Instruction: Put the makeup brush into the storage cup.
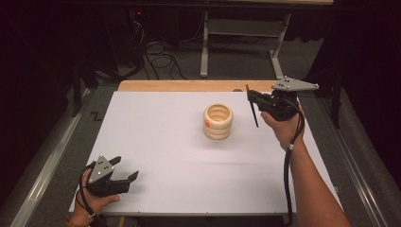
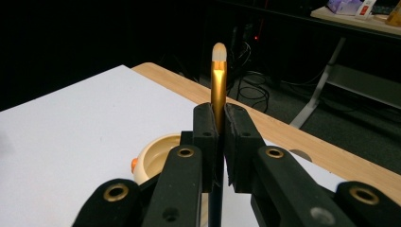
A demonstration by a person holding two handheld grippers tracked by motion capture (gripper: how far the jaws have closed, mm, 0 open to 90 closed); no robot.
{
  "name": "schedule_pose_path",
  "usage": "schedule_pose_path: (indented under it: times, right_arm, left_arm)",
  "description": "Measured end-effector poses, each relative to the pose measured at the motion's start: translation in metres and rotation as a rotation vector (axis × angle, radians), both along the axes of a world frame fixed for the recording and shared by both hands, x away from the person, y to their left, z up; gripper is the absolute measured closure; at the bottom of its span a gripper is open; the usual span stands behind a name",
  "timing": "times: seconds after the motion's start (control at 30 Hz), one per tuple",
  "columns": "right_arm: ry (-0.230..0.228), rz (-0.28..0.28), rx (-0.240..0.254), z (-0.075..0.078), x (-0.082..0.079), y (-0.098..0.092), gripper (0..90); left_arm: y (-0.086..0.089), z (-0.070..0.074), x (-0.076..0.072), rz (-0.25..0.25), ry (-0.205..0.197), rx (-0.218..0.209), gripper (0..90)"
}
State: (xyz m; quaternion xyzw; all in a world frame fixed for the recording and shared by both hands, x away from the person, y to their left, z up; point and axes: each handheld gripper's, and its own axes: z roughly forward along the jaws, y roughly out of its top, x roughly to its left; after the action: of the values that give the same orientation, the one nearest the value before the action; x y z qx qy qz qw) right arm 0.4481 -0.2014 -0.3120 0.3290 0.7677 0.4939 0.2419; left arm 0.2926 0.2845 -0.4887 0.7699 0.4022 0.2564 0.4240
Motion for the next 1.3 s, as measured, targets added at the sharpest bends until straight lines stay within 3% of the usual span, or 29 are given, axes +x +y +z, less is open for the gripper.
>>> schedule_pose_path:
  times: [1.3]
  right_arm:
    - [-0.034,0.028,0.061,-0.004,0.023,0.031,85.0]
  left_arm:
    - [0.001,0.0,0.0,-0.003,0.001,-0.014,18.4]
